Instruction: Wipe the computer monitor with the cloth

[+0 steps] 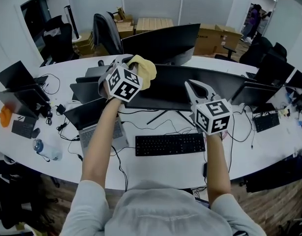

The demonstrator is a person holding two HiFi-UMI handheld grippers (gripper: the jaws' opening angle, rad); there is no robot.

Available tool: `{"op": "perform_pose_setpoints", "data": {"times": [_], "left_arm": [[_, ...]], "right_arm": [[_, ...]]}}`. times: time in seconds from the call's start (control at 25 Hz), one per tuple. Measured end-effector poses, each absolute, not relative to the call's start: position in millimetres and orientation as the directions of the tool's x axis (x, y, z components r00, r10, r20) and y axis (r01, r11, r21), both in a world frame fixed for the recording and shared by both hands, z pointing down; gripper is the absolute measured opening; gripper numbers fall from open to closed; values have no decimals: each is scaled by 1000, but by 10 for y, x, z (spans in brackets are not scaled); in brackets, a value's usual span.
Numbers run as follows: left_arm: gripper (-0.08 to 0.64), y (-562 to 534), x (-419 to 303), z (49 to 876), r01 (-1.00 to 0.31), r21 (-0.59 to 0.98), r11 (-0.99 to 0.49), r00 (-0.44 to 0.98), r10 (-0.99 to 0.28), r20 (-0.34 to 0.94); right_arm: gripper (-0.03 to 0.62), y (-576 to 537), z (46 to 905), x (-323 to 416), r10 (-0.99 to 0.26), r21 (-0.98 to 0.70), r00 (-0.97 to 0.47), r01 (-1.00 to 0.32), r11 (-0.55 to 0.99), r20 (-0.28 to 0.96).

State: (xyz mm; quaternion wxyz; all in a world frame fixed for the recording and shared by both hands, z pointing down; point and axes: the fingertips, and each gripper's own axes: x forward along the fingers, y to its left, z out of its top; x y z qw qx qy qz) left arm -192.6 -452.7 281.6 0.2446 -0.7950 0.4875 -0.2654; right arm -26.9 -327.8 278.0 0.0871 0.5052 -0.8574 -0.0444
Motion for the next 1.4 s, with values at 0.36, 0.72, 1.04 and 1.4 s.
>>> {"op": "perform_pose_setpoints", "data": {"times": [0.36,0.72,1.04,1.4], "left_arm": [[43,-4565,-2443,2849,-673,-636,-378,351,-920,174],[43,-4562,-2900,2931,-690,-632,-353,309,-933,184],[43,-4585,-3425,3054,-762,-570,-306,246,-952,182],[43,-4625,-3648,2952,-892,-355,-280,264,-960,96]], "right_arm": [[28,-3312,2796,-657,-860,184,-500,-840,510,99],[28,-3368,2891,-878,-852,172,-510,-835,523,116],[28,-3395,2991,-1044,-837,186,-530,-816,547,139],[28,-3452,3057,-1028,-830,168,-539,-813,557,143]]}}
